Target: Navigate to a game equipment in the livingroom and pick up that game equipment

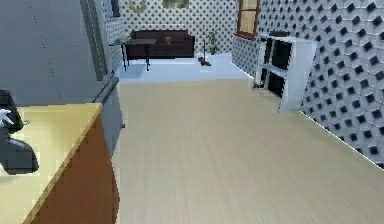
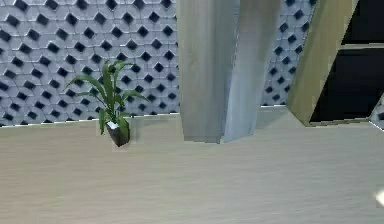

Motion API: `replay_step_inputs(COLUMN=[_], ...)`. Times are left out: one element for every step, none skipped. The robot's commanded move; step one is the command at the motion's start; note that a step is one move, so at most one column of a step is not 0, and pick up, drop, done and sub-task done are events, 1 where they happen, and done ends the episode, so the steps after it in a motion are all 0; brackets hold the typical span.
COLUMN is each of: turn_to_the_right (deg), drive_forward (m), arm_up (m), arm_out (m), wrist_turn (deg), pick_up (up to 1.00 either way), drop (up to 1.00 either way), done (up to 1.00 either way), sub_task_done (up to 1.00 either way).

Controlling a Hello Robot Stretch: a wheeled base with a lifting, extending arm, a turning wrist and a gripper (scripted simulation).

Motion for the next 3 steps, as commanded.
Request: replay_step_inputs(turn_to_the_right=[-3.0,0.0,0.0], drive_forward=[0.00,1.00,0.50], arm_up=[0.00,0.00,0.00], arm_out=[0.00,0.00,0.00], wrist_turn=[0.0,0.0,0.0], pick_up=[0.00,0.00,0.00], drop=[0.00,0.00,0.00], done=[0.00,0.00,0.00], sub_task_done=[0.00,0.00,0.00])
